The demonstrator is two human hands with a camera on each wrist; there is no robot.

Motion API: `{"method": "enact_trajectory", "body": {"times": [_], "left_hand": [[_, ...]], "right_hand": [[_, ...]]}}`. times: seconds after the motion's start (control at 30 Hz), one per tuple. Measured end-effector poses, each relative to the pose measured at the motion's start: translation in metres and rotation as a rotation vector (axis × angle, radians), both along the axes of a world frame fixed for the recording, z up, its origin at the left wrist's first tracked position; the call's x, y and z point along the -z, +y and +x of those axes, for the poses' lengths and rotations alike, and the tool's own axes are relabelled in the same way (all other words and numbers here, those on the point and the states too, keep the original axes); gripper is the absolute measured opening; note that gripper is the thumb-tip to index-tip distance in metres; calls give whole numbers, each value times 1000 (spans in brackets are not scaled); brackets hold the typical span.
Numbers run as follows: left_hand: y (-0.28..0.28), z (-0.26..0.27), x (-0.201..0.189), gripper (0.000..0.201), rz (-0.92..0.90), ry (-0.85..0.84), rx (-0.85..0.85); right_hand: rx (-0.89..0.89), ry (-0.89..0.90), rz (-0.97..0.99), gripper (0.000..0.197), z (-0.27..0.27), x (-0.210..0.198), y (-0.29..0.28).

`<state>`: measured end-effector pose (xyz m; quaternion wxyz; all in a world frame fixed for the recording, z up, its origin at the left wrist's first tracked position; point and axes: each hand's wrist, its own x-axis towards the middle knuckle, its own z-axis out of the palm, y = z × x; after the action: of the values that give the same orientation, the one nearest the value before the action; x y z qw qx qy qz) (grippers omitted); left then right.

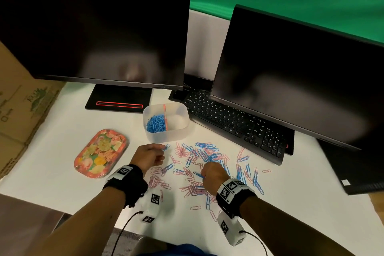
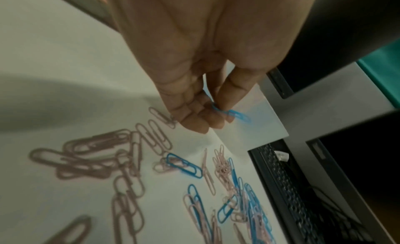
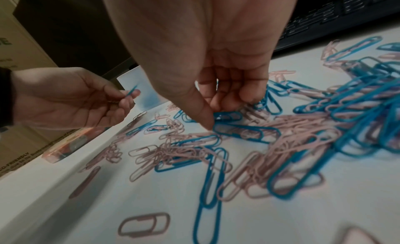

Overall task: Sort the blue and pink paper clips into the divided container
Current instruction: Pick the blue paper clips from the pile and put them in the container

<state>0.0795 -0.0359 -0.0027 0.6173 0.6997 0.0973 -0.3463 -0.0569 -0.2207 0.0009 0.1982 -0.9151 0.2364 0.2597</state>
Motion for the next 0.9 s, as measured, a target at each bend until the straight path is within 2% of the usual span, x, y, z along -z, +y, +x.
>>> {"method": "enact_trajectory", "body": {"times": [0.13, 0.23, 0.33, 0.47, 0.53, 0.63, 0.7, 0.8, 0.9], "left_hand": [[-1, -2, -5, 23, -131, 140, -149], [-3, -4, -6, 19, -228, 244, -231], [-10, -7, -10, 18, -253, 284, -209], [-14, -7, -11, 19, -197, 269, -201], [-14, -6, -10, 18, -63, 139, -73], [-15, -9, -5, 8, 434, -312, 443], [-14, -14, 0, 2, 650, -493, 668], [-14, -17, 9, 4, 728, -596, 734], [-15, -17, 7, 12, 693, -607, 744]], "right_hand": [[-12, -28, 0, 22, -1, 0, -5], [28, -108, 100, 14, 2, -6, -9], [174, -216, 307, 21, 4, -13, -11], [454, -255, 793, 24, 9, -22, -9], [601, -267, 983, 24, 11, -27, -7], [725, -267, 1127, 21, 12, -30, -6], [785, -263, 1139, 22, 13, -31, -5], [830, -264, 1087, 19, 15, -34, -4], [844, -257, 1027, 13, 18, -35, -5]]}}
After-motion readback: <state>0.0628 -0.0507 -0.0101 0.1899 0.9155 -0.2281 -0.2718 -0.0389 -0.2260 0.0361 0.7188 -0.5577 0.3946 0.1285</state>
